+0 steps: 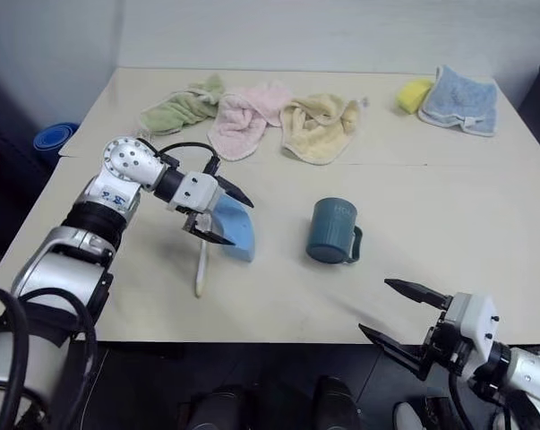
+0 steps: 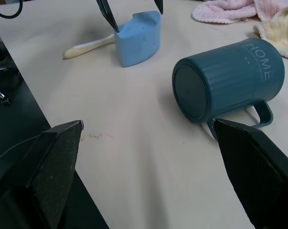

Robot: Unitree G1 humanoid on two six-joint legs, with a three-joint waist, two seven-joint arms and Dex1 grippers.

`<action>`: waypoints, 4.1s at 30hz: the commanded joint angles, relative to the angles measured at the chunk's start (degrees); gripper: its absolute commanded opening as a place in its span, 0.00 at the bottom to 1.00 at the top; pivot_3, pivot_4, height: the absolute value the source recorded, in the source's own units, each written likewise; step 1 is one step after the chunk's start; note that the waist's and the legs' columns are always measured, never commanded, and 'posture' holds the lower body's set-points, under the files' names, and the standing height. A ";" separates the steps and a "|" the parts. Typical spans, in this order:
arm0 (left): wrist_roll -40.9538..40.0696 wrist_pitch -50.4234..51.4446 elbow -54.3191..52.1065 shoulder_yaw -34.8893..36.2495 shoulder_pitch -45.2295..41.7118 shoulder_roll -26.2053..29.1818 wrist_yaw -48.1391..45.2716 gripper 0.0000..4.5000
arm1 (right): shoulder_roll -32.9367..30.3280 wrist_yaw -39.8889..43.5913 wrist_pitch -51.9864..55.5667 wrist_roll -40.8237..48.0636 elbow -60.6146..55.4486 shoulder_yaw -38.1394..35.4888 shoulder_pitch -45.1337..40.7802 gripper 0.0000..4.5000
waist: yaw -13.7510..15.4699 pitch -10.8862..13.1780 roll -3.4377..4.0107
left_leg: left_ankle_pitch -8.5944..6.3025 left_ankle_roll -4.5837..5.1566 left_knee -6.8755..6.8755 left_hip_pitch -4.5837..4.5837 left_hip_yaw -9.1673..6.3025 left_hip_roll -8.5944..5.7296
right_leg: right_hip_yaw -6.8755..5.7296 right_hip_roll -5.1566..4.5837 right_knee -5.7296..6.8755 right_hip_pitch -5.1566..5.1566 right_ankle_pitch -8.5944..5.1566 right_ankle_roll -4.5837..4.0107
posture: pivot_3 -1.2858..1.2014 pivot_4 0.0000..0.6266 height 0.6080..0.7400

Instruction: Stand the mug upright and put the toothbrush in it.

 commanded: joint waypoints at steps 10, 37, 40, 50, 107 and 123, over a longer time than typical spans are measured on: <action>5.51 4.89 10.06 -10.10 -4.79 -5.06 -6.41 0.81 | 0.44 -2.72 4.05 2.14 -2.77 -1.75 -0.47 1.00 | 0.17 -0.05 -0.01 | 0.00 0.06 0.04 0.17 -0.01 0.00 | 0.05 -0.01 0.01 0.19 0.00 0.01 | 0.52 0.24 1.00; -16.03 31.85 -13.51 15.14 4.13 0.21 0.55 0.49 | 1.52 -3.40 7.84 1.85 -0.19 1.86 -5.63 1.00 | 0.40 -0.46 -0.06 | -0.21 0.44 0.87 -0.97 -0.29 -0.12 | 0.10 -0.04 0.30 -0.57 0.11 0.20 | 0.52 0.24 1.00; -12.40 27.35 -14.00 14.86 6.79 2.70 0.01 0.69 | 1.46 -3.34 8.11 1.79 0.16 2.20 -6.16 1.00 | -0.08 -0.46 -0.06 | -0.20 0.43 0.87 -0.93 -0.28 -0.11 | 0.12 -0.05 0.31 -0.55 0.11 0.20 | 0.52 0.24 1.00; -0.33 11.38 5.14 13.32 5.83 0.61 7.26 0.99 | 0.87 -2.65 8.30 1.32 1.81 3.02 -8.06 1.00 | 0.26 -0.45 -0.09 | -0.19 0.41 0.89 -0.94 -0.25 -0.14 | 0.11 -0.05 0.30 -0.55 0.13 0.24 | 0.52 0.24 1.00; -16.42 76.43 -72.37 59.68 68.15 12.44 50.03 0.94 | 5.46 -0.20 -1.18 -4.02 8.98 12.56 -27.79 1.00 | 1.00 -0.48 -0.03 | -0.32 0.20 1.35 -0.77 -1.20 -0.26 | 0.31 -0.11 0.83 -0.33 0.12 0.21 | 0.52 0.24 1.00; -27.84 46.33 -69.53 61.81 76.88 24.13 12.26 0.99 | -15.08 -25.73 61.72 19.34 17.31 5.39 -39.38 1.00 | -1.35 -0.44 0.13 | -0.36 0.10 0.87 -0.50 -0.28 0.03 | 0.34 -0.01 0.79 -0.64 0.01 0.01 | 0.52 0.24 1.00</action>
